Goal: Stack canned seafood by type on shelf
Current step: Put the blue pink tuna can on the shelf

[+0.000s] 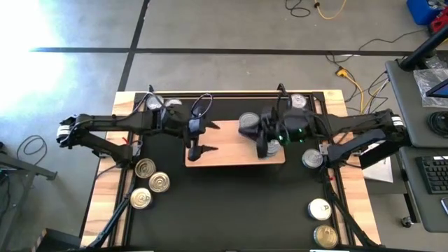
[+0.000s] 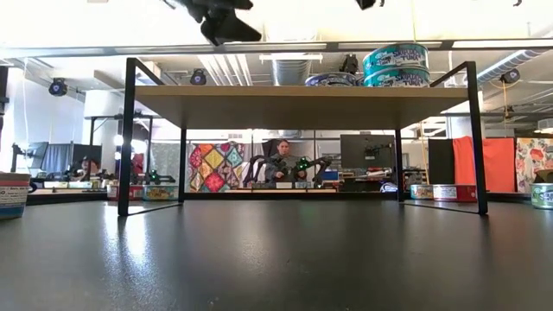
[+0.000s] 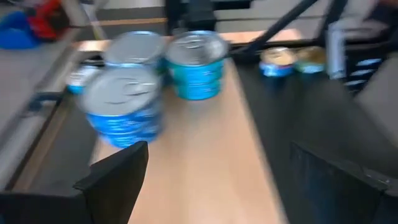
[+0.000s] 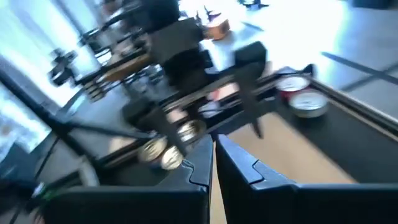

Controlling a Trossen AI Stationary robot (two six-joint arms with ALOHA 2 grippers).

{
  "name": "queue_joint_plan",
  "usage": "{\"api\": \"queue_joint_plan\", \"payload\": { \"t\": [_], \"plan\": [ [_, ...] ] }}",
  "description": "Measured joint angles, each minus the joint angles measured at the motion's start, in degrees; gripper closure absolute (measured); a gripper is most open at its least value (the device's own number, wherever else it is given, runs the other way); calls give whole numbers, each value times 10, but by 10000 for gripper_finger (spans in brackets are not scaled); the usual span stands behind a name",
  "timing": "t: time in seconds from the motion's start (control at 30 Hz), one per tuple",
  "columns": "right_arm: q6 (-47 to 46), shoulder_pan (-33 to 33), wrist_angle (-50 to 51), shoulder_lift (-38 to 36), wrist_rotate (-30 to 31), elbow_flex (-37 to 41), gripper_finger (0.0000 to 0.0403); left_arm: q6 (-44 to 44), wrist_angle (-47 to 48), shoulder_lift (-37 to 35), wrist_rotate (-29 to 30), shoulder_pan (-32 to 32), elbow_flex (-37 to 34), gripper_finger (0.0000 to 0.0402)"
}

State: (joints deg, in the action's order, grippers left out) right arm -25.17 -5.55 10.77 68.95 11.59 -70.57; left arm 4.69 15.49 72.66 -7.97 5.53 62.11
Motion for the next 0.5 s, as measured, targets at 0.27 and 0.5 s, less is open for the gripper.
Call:
{"api": "queue_joint_plan", "payload": {
  "t": [0.27, 0.5],
  "plan": [
    [-111, -129, 82, -15, -94, 0, 390, -106, -113, 9, 160, -54, 0, 34],
    [-269, -265, 255, -4, -145, 4, 390, -259, -204, 50, 272, -87, 0, 35]
  ]
}}
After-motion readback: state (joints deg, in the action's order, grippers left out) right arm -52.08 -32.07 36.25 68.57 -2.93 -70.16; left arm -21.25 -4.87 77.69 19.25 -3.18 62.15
